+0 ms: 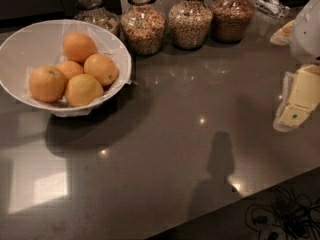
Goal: Pick orange from white bowl
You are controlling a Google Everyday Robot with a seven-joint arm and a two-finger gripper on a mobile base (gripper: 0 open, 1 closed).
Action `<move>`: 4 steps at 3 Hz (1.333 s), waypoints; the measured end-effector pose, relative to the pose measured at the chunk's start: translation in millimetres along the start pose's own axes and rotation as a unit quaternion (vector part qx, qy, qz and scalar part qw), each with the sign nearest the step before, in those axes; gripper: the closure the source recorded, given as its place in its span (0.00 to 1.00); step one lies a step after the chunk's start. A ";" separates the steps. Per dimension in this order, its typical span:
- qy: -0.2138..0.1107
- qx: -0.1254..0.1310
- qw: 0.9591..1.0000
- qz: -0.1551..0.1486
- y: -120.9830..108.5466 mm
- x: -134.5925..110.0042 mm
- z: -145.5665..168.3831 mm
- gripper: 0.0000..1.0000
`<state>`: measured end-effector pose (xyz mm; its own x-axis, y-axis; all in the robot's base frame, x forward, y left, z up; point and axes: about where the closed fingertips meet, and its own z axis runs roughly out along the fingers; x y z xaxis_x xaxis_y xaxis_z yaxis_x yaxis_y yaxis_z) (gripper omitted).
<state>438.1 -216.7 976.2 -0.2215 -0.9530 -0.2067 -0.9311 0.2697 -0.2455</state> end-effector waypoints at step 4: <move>-0.064 0.007 0.990 -0.123 -12.2 -130.1 28.6 0.00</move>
Offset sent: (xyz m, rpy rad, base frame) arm 0.0201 0.0378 -0.0055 0.0004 -0.0301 0.0931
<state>486.6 -92.0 979.0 0.0509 -0.9649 -0.2575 -0.9480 0.0344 -0.3163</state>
